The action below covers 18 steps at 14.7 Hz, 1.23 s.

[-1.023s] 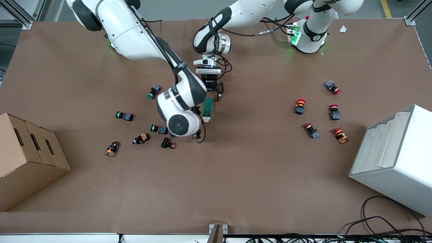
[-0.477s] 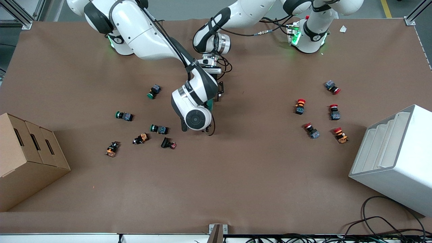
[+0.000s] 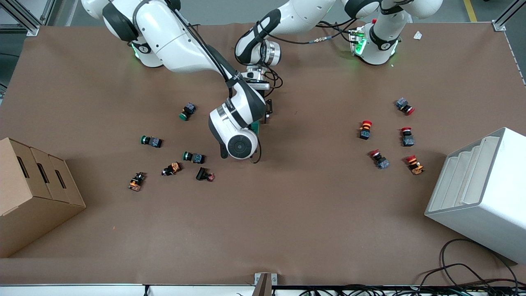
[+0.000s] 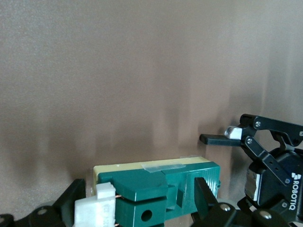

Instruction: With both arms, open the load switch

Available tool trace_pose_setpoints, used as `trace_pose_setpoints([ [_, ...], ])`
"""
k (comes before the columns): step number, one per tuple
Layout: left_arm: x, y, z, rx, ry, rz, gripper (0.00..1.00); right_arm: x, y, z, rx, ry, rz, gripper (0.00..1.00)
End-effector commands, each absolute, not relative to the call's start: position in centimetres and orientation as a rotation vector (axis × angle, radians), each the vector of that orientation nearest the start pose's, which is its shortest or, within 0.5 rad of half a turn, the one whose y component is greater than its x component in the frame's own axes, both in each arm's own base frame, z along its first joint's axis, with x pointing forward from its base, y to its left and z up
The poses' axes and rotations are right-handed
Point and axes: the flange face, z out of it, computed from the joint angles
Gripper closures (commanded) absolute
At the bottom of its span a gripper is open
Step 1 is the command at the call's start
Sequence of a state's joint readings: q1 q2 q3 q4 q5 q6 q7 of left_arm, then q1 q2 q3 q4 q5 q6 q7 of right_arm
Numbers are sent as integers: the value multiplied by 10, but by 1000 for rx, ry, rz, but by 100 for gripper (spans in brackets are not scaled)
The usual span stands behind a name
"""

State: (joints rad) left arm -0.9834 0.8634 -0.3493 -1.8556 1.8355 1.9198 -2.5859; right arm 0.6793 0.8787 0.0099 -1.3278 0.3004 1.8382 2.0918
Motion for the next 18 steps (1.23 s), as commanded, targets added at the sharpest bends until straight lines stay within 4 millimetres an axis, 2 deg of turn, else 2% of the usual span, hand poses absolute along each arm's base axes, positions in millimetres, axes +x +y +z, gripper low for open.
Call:
trace_pose_setpoints([
  [1, 213, -545, 35, -2675, 79, -1622, 1, 521, 473, 205, -2424, 2367, 755, 0],
  [5, 213, -546, 36, -2675, 79, -1622, 1, 528, 475, 232, -2417, 2351, 834, 0],
  [15, 218, -550, 40, -2671, 75, -1633, 1, 513, 473, 239, -2521, 2346, 931, 0],
  [18, 218, -550, 40, -2672, 73, -1633, 1, 508, 472, 236, -2581, 2293, 957, 0],
])
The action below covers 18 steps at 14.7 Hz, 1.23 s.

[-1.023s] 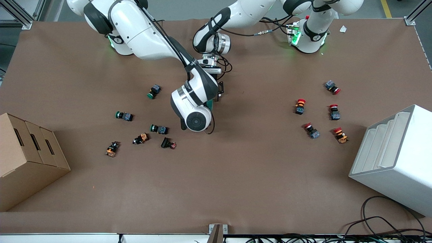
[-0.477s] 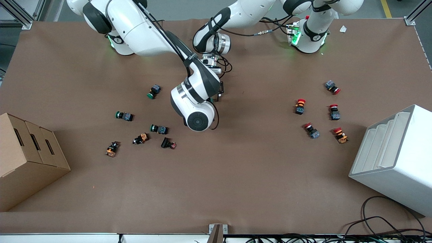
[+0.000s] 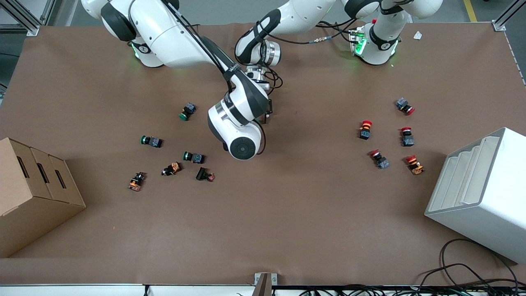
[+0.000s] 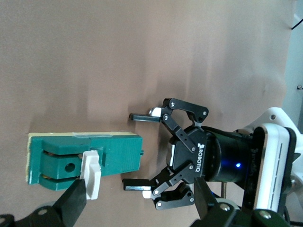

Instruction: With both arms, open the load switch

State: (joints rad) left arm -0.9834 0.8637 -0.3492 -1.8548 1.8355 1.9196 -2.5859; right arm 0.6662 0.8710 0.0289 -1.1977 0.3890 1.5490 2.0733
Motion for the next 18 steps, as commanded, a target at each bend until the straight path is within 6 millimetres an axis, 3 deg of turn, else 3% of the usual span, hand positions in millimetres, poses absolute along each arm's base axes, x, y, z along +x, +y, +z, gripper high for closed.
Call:
trace_pose_setpoints([
  [1, 218, -550, 40, -2671, 75, -1633, 1, 505, 473, 231, -2596, 2288, 961, 0],
  [4, 218, -551, 41, -2672, 71, -1635, 1, 493, 475, 214, -2629, 2299, 952, 0],
  [13, 220, -553, 43, -2675, 64, -1639, 1, 472, 483, 188, -2678, 2296, 904, 0],
  [18, 220, -553, 44, -2672, 65, -1642, 1, 485, 475, 202, -2677, 2257, 905, 0],
])
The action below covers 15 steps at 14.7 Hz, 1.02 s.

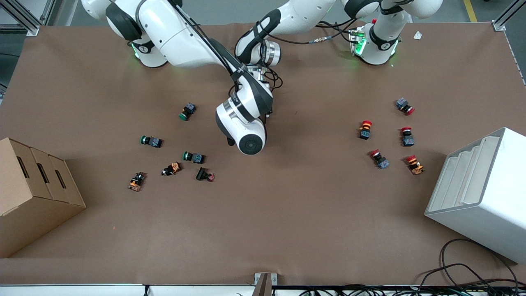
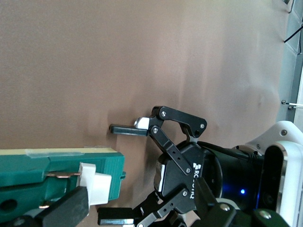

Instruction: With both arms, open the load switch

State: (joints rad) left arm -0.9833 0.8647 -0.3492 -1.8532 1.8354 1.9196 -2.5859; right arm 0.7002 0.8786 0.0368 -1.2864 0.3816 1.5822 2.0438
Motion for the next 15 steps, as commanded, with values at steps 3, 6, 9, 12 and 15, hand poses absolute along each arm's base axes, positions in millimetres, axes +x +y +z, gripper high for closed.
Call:
trace_pose_setpoints([
  [3, 224, -554, 49, -2664, 81, -1636, 1, 517, 445, 233, -2701, 2133, 968, 0],
  [6, 227, -557, 58, -2661, 78, -1636, 1, 556, 400, 273, -2780, 1925, 1084, 0],
  [9, 235, -566, 76, -2649, 71, -1590, 1, 595, 342, 317, -2903, 1673, 915, 0],
  [12, 250, -587, 111, -2640, 30, -1479, 1, 626, 278, 357, -3065, 1349, 732, 0],
  [15, 274, -609, 154, -2667, -39, -1368, 1, 655, 213, 386, -3084, 1108, 633, 0],
])
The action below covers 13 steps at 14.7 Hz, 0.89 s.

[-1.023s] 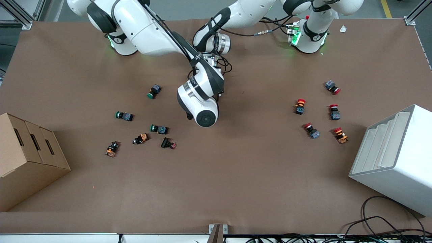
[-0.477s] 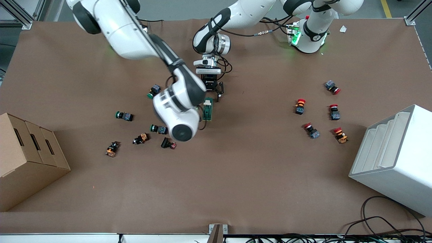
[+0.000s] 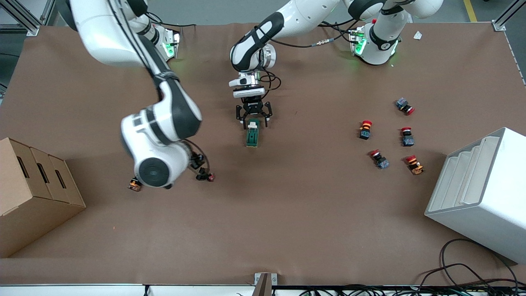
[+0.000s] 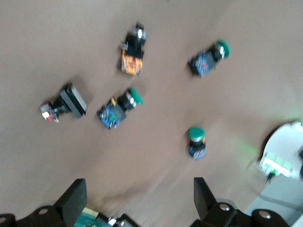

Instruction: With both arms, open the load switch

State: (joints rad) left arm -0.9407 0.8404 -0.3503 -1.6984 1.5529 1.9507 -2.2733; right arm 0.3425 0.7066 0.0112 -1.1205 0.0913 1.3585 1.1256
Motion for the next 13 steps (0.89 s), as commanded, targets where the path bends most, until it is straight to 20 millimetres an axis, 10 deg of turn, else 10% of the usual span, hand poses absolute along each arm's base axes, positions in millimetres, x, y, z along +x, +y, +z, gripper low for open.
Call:
trace_pose_setpoints([
  [1, 279, -616, 173, -2681, -53, -1318, 1, 664, 193, 399, -3080, 1039, 555, 0],
  [6, 337, -623, 285, -2764, -128, -1057, 1, 674, 108, 436, -3142, 452, 375, 0],
  [13, 419, -569, 418, -2918, -103, -720, 1, 677, 4, 478, -3122, 2, 274, 0],
])
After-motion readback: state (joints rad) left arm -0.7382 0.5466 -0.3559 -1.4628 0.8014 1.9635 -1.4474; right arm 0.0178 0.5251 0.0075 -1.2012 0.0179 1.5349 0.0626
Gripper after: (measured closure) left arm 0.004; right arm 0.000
